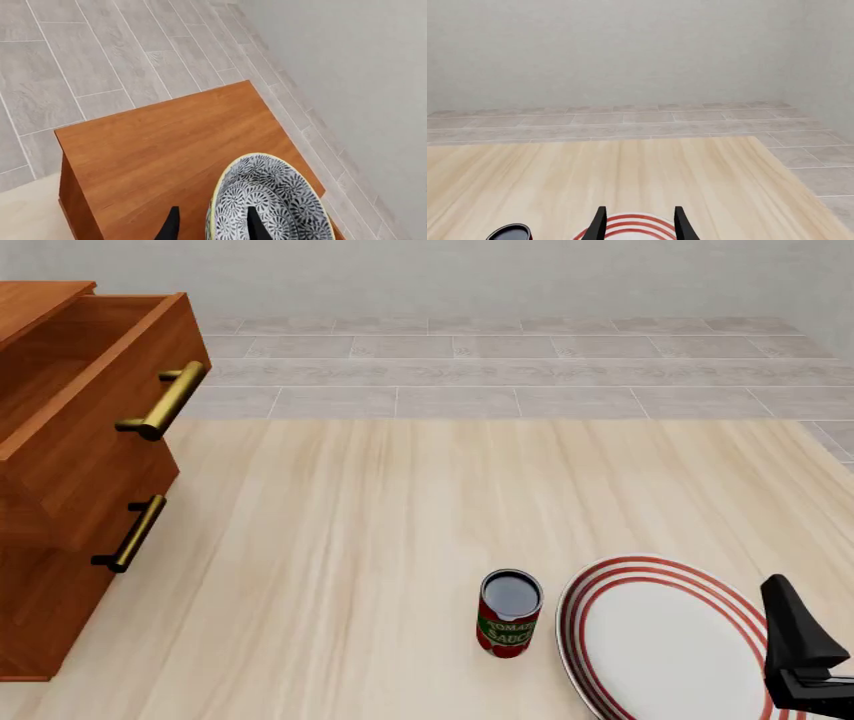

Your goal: Put the bowl on top of the cabinet.

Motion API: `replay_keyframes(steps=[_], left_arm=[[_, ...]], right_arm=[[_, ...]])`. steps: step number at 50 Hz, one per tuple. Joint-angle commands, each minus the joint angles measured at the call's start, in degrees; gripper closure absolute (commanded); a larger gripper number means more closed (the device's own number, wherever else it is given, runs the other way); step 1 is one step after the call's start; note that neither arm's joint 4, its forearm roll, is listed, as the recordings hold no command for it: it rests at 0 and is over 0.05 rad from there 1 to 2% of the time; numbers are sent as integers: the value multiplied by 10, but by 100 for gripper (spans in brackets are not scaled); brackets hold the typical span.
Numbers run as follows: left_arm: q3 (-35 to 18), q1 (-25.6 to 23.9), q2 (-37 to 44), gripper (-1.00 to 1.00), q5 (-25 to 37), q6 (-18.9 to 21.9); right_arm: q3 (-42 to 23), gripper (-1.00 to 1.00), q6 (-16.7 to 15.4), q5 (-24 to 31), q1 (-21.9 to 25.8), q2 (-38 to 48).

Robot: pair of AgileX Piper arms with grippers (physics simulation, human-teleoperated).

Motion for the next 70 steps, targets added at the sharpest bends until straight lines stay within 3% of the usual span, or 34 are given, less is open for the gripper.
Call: replay_keyframes(steps=[1,70], left_arm=[[-2,-3,-5,-100,-2,3],[-14,-14,-91,-100,33,1]], right_arm=[[0,-100,1,1,0,-1],[-1,-100,-4,3,3,-4]])
